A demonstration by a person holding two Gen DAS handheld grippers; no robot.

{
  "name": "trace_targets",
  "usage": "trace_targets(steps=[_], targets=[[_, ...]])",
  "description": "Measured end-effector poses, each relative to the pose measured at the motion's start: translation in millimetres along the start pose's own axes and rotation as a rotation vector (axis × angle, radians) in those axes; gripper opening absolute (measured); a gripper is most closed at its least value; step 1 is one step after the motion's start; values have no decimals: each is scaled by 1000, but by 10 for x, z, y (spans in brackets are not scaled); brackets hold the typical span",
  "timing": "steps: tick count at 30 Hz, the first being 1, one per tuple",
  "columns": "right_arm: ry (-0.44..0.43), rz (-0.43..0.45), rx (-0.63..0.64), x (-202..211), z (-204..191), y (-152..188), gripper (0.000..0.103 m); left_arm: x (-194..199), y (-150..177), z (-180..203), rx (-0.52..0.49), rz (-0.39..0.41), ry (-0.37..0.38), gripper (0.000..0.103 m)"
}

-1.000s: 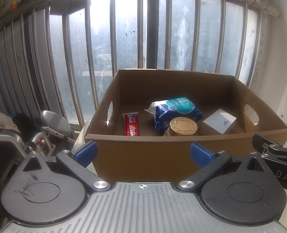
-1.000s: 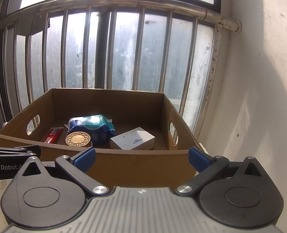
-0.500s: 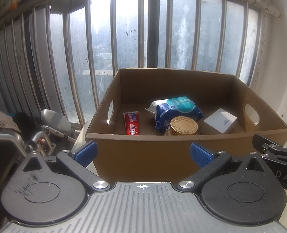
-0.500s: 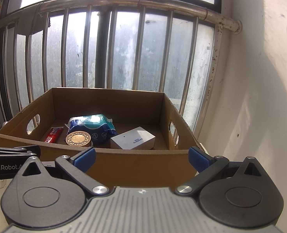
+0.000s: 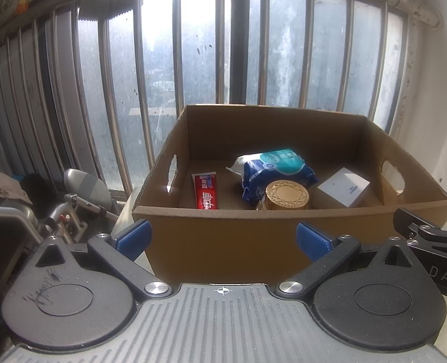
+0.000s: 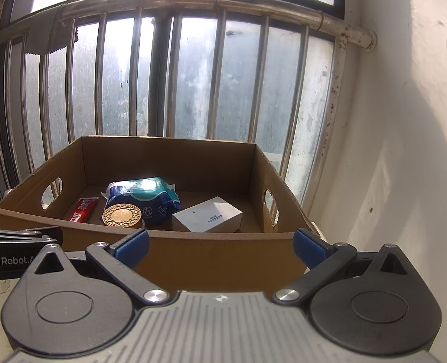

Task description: Organize objects

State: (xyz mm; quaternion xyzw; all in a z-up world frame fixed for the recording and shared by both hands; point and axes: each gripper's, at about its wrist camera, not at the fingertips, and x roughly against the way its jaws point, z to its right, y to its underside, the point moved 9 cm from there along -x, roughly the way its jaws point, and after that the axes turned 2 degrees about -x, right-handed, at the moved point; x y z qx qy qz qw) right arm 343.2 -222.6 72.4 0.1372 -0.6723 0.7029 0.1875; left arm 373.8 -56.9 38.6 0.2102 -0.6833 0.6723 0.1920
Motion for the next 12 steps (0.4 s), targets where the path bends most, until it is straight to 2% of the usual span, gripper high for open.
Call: trace_targets(steps=[12], targets=[[-1, -2, -1, -8, -2, 2, 103, -8, 12, 28, 4, -6, -3, 102]])
